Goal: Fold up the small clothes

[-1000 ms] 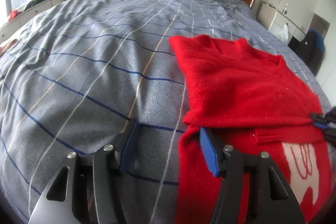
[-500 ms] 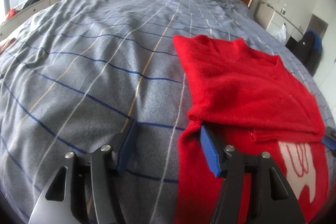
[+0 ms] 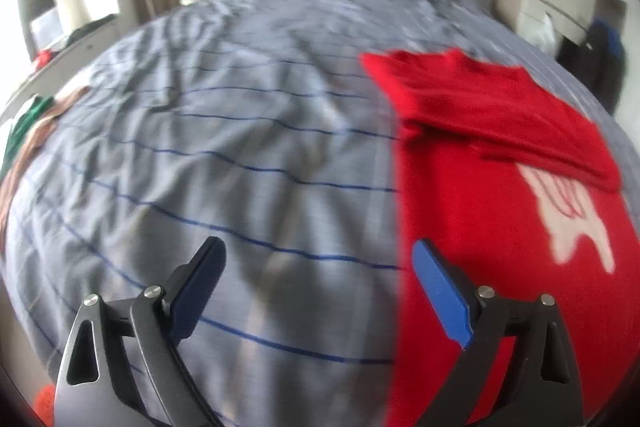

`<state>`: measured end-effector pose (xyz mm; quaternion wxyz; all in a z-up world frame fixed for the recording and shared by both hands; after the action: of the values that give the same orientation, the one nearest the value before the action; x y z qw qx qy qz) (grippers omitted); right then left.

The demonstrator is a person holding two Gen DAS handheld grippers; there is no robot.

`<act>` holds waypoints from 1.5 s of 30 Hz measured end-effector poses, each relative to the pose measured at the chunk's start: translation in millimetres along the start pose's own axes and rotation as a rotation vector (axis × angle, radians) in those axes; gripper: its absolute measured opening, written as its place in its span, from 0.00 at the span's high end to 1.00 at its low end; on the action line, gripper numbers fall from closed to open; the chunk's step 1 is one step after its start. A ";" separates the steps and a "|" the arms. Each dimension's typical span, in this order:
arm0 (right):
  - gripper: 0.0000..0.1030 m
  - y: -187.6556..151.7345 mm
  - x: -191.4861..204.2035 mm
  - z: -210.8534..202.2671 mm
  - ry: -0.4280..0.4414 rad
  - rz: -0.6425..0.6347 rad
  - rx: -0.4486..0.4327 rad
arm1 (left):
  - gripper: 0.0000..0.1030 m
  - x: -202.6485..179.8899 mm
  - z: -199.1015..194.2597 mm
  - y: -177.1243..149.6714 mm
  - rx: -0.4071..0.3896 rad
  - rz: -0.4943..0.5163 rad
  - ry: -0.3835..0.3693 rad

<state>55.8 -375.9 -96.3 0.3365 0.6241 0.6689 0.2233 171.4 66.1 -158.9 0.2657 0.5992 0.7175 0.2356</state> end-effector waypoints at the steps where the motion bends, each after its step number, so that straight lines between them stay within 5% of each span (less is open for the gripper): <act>1: 0.29 -3.2 -6.7 0.2 -0.023 0.013 -0.007 | 0.08 11.1 3.1 2.6 -0.013 -0.023 0.006; 5: 0.27 -19.4 -17.3 11.2 -0.053 0.051 -0.001 | 0.05 46.3 20.2 -2.1 -0.080 -0.027 0.040; 8: 0.25 -30.6 -18.3 21.9 -0.060 0.065 0.026 | 0.03 58.0 25.0 -7.0 -0.103 -0.092 -0.031; 19: 0.14 -38.2 -23.5 29.7 -0.039 0.121 0.037 | 0.01 55.7 28.7 -4.9 -0.101 -0.063 0.015; 45: 0.13 -40.2 -24.7 30.2 -0.040 0.126 0.037 | 0.01 55.2 26.7 -8.2 -0.102 -0.058 0.023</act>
<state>50.1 -408.8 -141.2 0.3232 0.6755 0.6255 0.2191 175.4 119.6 -189.7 0.2944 0.5610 0.7246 0.2711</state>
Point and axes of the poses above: each gripper's, at about its wrist camera, not at the fingertips, and z roughly the way its jaws point, x to its left, y to its top, the point moved 9 cm from there along z, roughly the way its jaws point, and after that the axes turned 9 degrees about -z, right-handed, at the moved point
